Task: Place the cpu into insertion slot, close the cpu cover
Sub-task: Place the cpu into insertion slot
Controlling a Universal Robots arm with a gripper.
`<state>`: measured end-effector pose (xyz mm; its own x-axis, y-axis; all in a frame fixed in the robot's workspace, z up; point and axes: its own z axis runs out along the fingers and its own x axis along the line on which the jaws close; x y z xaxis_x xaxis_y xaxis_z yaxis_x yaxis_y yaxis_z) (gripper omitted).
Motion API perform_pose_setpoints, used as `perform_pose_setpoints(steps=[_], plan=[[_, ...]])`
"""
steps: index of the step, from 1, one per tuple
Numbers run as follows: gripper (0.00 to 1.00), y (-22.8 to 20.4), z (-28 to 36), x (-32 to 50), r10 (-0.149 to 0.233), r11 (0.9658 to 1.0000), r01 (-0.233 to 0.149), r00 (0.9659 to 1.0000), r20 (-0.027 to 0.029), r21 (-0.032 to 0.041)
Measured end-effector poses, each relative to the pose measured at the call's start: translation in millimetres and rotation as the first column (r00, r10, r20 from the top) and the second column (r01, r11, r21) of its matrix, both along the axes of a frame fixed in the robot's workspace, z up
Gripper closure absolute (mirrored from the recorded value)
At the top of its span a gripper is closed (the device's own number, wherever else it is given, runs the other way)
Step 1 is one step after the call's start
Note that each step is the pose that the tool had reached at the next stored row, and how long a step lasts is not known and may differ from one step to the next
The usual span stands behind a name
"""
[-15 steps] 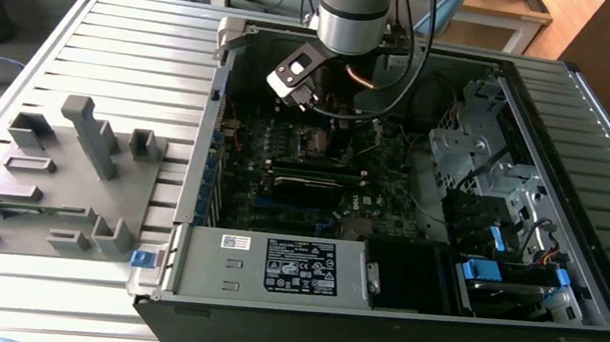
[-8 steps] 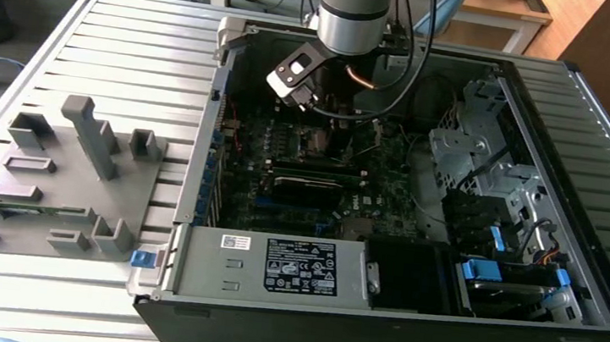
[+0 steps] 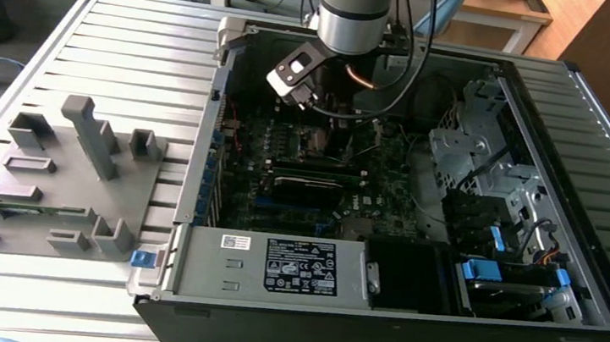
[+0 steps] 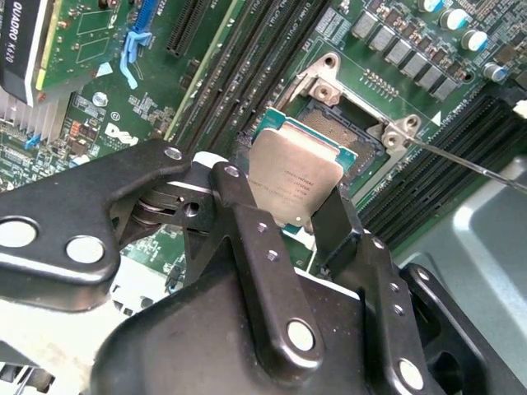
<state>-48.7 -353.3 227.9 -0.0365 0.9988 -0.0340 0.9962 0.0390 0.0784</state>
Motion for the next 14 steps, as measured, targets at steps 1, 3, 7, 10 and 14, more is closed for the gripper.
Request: perform_pose_setpoints(steps=[1, 3, 7, 10, 14], plan=[[0.46, 0.4, 0.0, 0.0, -0.003, 1.0000, 0.003, 1.0000, 0.0001, 0.0002], [0.46, 0.8, 0.0, 0.0, -0.010, 1.0000, 0.010, 1.0000, 0.0000, 0.0015], [0.46, 1.8, -0.1, 0.0, -0.023, 0.9997, 0.023, 0.9997, -0.0001, 0.0064], [0.46, 2.3, -0.5, 0.0, -0.036, 0.9993, 0.036, 0.9993, -0.0001, 0.0086], [0.46, 2.5, -1.6, 0.0, -0.073, 0.9973, 0.073, 0.9974, -0.0002, 0.0095]])
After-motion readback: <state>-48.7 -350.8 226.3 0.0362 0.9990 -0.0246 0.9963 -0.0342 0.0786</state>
